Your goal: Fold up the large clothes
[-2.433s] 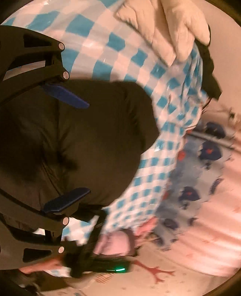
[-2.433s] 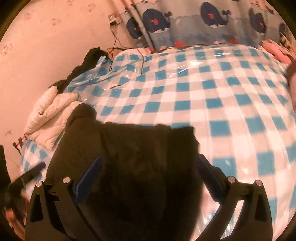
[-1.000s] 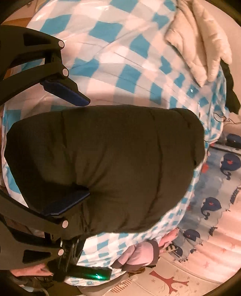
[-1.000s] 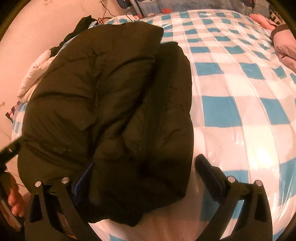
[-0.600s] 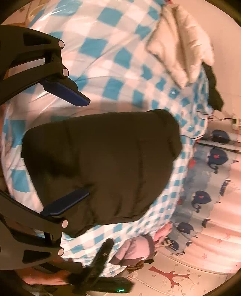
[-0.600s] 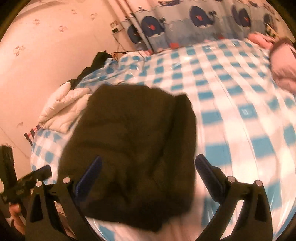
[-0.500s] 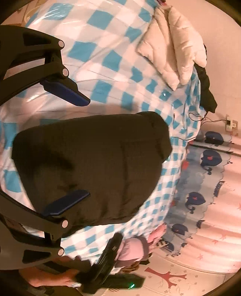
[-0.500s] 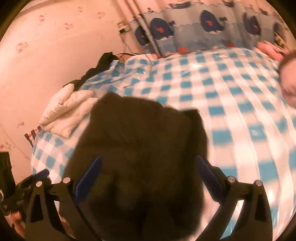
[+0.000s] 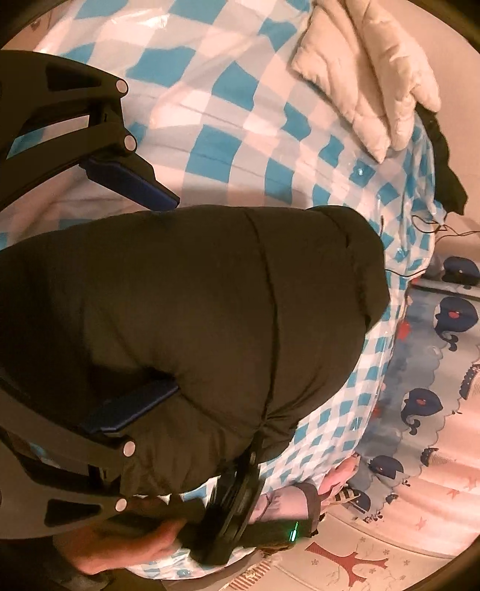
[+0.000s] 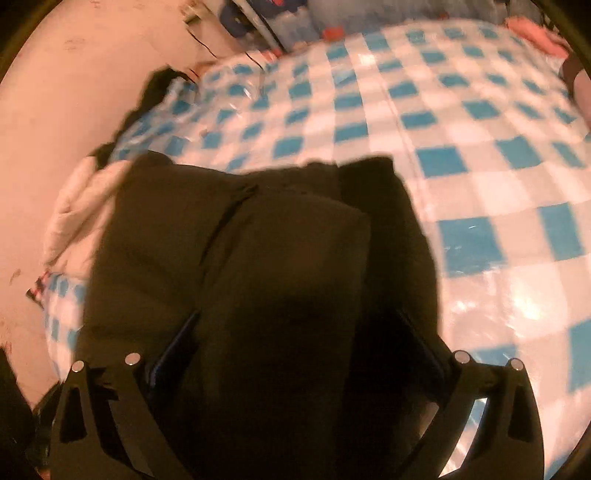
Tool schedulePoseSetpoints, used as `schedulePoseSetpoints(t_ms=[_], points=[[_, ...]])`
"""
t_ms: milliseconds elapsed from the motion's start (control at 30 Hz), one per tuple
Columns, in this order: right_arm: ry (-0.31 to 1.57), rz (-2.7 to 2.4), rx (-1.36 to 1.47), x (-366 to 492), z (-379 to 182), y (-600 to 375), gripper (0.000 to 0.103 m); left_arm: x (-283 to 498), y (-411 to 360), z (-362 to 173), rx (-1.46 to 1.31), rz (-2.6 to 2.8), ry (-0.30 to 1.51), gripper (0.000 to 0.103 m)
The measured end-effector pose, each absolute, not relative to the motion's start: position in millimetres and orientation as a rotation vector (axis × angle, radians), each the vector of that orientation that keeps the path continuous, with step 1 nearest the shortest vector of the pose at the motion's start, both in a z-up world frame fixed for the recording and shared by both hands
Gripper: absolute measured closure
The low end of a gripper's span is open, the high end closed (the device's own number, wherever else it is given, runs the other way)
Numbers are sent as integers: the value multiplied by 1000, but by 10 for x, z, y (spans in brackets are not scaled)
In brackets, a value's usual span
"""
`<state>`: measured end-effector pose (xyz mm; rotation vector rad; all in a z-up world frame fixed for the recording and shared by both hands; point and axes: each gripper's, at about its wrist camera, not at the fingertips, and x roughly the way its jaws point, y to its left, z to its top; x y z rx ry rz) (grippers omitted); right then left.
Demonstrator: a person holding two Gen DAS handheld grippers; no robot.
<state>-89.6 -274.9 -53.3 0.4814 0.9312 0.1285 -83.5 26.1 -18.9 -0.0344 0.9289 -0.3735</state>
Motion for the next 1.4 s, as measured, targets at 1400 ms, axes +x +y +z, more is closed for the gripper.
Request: schedulePoseSetpoints(t_ms=[1400], points=[[859, 99, 232, -2576, 286, -1919, 6, -2000, 348, 327, 132, -207, 881, 13]])
